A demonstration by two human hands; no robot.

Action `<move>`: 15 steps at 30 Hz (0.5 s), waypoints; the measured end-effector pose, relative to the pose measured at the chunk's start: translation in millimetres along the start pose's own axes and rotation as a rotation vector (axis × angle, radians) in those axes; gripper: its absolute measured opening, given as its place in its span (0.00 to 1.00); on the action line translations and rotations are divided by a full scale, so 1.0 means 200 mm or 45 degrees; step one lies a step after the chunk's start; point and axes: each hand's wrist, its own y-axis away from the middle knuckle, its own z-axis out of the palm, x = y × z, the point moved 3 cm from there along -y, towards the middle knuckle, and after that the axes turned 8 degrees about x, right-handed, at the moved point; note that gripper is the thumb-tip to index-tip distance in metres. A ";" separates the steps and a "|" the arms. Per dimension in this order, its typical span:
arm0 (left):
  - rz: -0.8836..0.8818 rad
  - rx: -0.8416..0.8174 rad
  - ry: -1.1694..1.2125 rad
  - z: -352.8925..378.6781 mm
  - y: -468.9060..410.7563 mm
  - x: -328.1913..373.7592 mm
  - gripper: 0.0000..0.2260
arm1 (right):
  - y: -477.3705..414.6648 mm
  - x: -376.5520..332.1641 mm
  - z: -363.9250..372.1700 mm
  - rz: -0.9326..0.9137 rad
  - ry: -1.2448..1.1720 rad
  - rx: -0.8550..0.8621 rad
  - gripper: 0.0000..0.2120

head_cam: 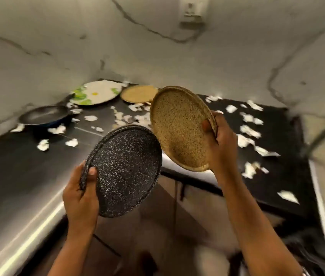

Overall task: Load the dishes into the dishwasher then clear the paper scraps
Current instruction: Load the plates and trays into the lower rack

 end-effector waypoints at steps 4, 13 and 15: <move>-0.049 -0.347 0.062 0.15 0.56 0.08 0.09 | 0.50 0.10 -0.68 0.135 0.227 0.137 0.14; -0.209 -1.079 -0.024 0.42 1.60 0.09 0.13 | 1.58 0.33 -1.84 0.566 0.875 0.445 0.27; -0.241 -1.197 -0.034 0.47 1.79 0.01 0.12 | 1.81 0.44 -2.02 0.699 0.995 0.521 0.29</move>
